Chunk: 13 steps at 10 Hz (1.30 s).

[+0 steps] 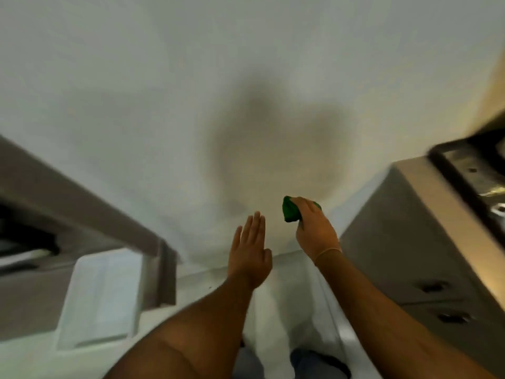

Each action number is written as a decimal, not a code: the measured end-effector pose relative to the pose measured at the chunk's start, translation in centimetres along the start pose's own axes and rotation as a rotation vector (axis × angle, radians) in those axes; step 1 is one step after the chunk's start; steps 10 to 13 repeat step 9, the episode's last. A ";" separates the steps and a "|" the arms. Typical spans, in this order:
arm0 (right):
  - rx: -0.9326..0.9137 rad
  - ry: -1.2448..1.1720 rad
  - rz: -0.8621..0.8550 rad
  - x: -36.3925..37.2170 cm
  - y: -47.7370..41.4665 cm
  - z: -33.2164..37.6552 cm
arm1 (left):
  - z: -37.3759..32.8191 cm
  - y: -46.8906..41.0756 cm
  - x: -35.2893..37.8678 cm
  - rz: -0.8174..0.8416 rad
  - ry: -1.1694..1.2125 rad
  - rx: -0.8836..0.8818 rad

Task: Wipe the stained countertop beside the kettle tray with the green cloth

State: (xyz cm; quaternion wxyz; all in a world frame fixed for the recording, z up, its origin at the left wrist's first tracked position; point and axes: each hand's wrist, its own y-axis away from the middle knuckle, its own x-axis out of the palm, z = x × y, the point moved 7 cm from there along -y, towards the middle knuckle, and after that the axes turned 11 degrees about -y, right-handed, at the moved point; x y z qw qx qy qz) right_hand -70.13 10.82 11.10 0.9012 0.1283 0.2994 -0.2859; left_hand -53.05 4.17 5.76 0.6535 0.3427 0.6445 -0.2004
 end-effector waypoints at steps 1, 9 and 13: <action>-0.046 -0.017 0.194 10.6 1.5 5.6 | 11.2 6.4 2.1 0.020 0.036 -0.197; -0.204 0.108 0.980 53.4 15.0 22.8 | 38.0 27.7 7.8 -0.236 0.228 -0.941; -0.204 0.108 0.980 53.4 15.0 22.8 | 38.0 27.7 7.8 -0.236 0.228 -0.941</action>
